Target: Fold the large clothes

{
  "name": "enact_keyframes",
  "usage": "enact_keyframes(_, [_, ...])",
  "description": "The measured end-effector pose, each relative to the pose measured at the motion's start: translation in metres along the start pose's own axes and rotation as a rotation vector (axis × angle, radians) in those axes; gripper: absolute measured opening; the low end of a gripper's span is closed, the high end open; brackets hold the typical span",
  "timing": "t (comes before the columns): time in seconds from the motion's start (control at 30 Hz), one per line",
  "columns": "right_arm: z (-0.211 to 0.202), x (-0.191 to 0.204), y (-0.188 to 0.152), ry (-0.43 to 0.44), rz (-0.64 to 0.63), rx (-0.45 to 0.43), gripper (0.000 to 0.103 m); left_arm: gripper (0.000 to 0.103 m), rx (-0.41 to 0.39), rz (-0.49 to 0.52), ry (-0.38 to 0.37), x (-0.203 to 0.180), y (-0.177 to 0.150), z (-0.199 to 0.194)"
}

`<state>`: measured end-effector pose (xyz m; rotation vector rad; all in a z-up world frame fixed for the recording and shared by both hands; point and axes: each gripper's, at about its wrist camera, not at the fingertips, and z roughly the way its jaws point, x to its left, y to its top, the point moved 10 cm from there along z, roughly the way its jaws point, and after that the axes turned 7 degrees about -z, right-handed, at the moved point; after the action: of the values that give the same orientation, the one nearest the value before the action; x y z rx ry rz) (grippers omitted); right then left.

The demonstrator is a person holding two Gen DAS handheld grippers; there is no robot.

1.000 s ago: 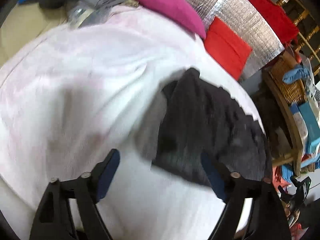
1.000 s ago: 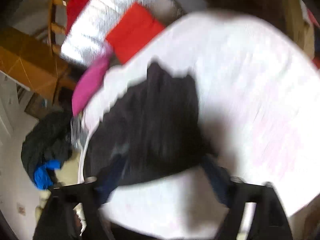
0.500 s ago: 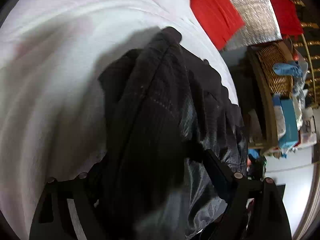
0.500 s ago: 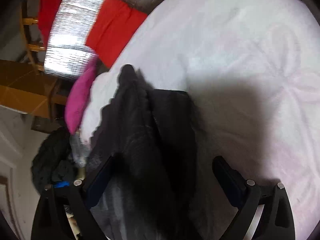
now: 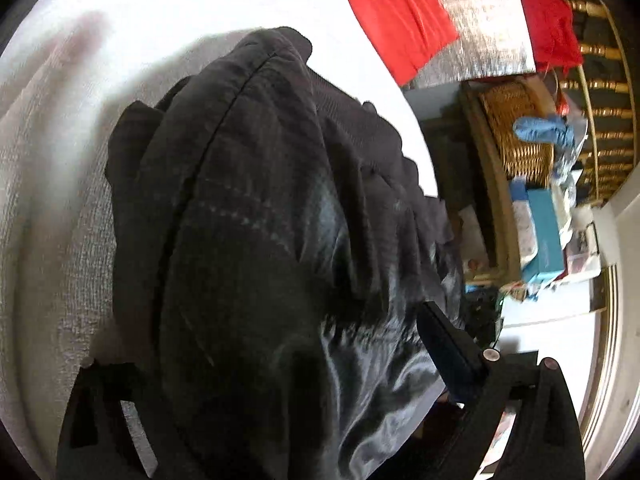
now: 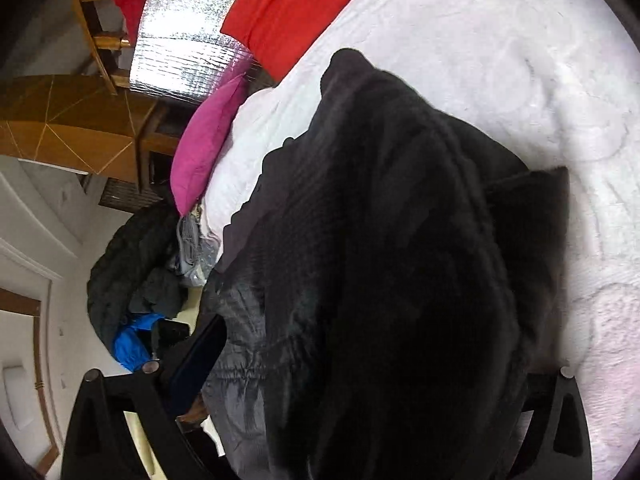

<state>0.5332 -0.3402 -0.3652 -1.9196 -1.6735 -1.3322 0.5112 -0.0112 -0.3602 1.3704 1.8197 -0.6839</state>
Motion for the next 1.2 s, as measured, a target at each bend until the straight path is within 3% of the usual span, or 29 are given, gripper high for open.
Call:
enact_keyframes(0.03, [0.001,0.000,0.000,-0.031,0.009,-0.005,0.096,0.085,-0.016,0.000,0.008,-0.001,0.002,0.001])
enact_keyframes(0.07, [0.004,0.000,0.000,-0.043,0.016,-0.010,0.088,0.067,-0.033,0.004,0.024,0.000,0.002,-0.003])
enact_keyframes(0.1, [0.004,0.002,0.000,-0.041,0.025,-0.012,0.077,0.060,-0.042,0.007,0.030,0.000,0.002,-0.003])
enact_keyframes(0.17, [0.004,0.002,0.000,-0.074,0.035,-0.020,0.067,0.042,-0.066,0.017,0.011,-0.008,0.002,-0.007])
enact_keyframes(0.33, [-0.009,0.029,0.011,-0.080,-0.001,-0.081,0.054,0.033,-0.144,0.104,0.006,-0.038,0.003,-0.022])
enact_keyframes(0.5, [-0.036,0.067,0.033,-0.001,-0.077,-0.223,0.047,0.032,-0.268,0.224,-0.028,-0.071,0.003,-0.055])
enact_keyframes(0.57, [-0.036,0.071,0.039,0.007,-0.095,-0.253,0.047,0.033,-0.300,0.232,0.014,-0.066,0.008,-0.057])
enact_keyframes(0.63, [-0.023,0.050,0.042,-0.043,-0.051,-0.250,0.047,0.036,-0.285,0.172,0.088,-0.039,0.015,-0.051])
enact_keyframes(0.7, [-0.014,0.017,0.040,-0.094,0.017,-0.221,0.047,0.047,-0.242,0.078,0.161,-0.007,0.019,-0.044])
enact_keyframes(0.77, [-0.009,-0.018,0.036,-0.149,0.091,-0.195,0.051,0.065,-0.194,0.008,0.219,0.020,0.020,-0.037])
enact_keyframes(0.83, [-0.006,-0.035,0.029,-0.082,0.193,-0.169,0.059,0.074,-0.168,-0.040,0.246,0.032,0.019,-0.036])
enact_keyframes(0.97, [-0.020,-0.026,0.024,-0.117,0.168,-0.176,0.073,0.075,-0.211,-0.041,0.295,0.026,0.015,-0.053])
enact_keyframes(1.13, [-0.060,-0.008,0.019,-0.218,0.117,-0.257,0.073,0.075,-0.298,-0.001,0.314,0.013,0.000,-0.087])
enact_keyframes(1.2, [-0.081,0.003,0.018,-0.268,0.069,-0.325,0.073,0.075,-0.384,0.028,0.361,0.010,-0.003,-0.108])
